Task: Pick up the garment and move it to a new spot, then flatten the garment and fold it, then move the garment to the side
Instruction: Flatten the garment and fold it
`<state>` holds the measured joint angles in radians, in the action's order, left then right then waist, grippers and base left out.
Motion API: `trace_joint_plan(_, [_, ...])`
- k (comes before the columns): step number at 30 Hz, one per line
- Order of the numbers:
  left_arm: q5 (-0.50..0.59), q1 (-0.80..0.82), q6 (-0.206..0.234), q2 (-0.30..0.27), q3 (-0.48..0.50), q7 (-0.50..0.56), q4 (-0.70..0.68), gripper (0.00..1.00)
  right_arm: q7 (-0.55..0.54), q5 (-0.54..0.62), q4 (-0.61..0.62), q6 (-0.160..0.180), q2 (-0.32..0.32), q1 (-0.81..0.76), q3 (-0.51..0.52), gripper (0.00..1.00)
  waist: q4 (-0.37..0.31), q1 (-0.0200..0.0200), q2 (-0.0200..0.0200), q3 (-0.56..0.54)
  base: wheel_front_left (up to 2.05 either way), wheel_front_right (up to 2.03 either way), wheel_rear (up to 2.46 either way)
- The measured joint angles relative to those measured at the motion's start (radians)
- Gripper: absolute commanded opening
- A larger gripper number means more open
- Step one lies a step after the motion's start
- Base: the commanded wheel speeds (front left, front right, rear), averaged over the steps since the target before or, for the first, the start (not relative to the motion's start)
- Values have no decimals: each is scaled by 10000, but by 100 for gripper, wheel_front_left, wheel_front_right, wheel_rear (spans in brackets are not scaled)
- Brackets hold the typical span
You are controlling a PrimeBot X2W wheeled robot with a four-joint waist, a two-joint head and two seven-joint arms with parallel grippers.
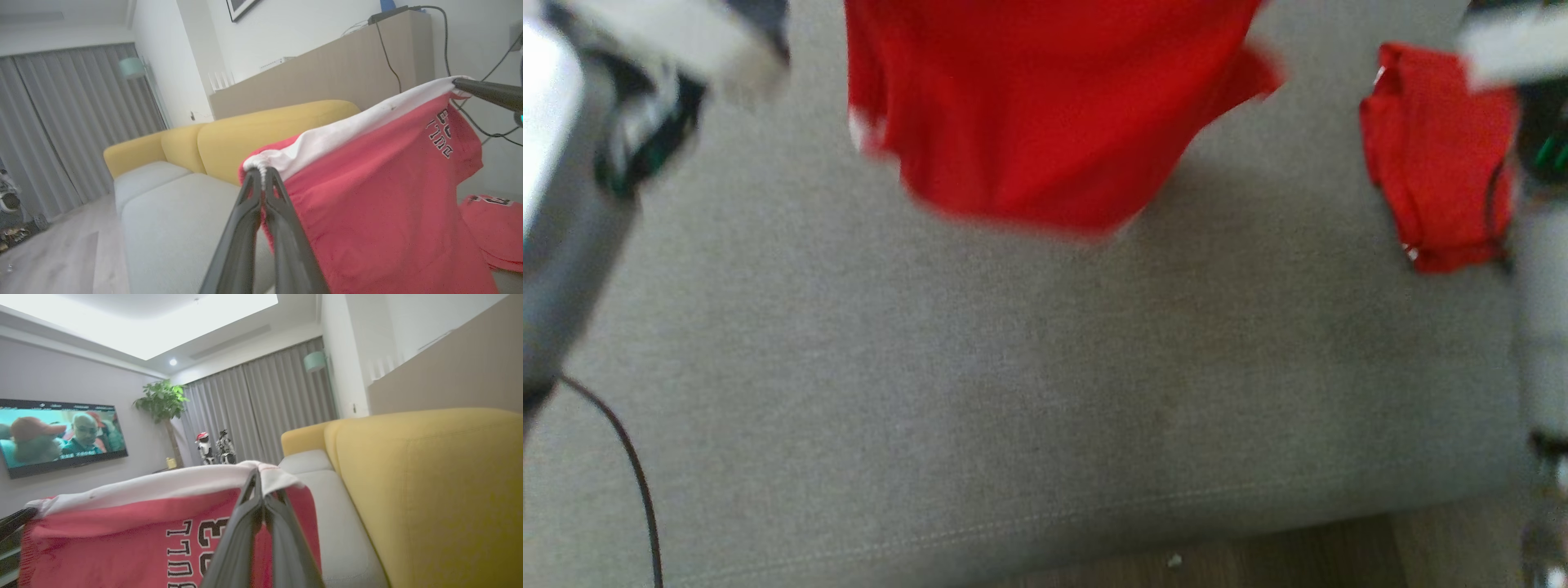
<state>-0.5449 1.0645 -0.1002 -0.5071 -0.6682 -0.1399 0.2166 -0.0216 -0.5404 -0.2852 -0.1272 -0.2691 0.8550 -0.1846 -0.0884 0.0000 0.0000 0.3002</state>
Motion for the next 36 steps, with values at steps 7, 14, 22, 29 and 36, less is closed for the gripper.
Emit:
trace_joint_plan(7, [1990,2738,36,943,-288,-1116,1498,0,1436,683,-859,0,84,2546,644,0,-2,2,0,1292,0,0,0])
trace_joint_plan(14, [2669,1823,-67,1175,75,-1172,585,0,1724,1139,-203,0,205,1296,575,0,89,0,0,1734,0,0,0])
trace_joint_plan(22, [3356,-3248,-146,625,-102,-1170,-1122,0,782,763,1204,0,579,-3813,533,0,139,0,0,1249,0,0,0])
trace_joint_plan(29, [4289,-6441,-173,-61,-1078,-1168,-1664,0,-422,309,2313,0,911,-7175,894,0,56,-1,0,665,0,0,0])
trace_joint_plan(36, [4451,-8165,272,-307,-1292,-1168,-2255,0,-2061,-50,3664,0,792,-8980,1367,0,-86,-1,1,24,0,0,0])
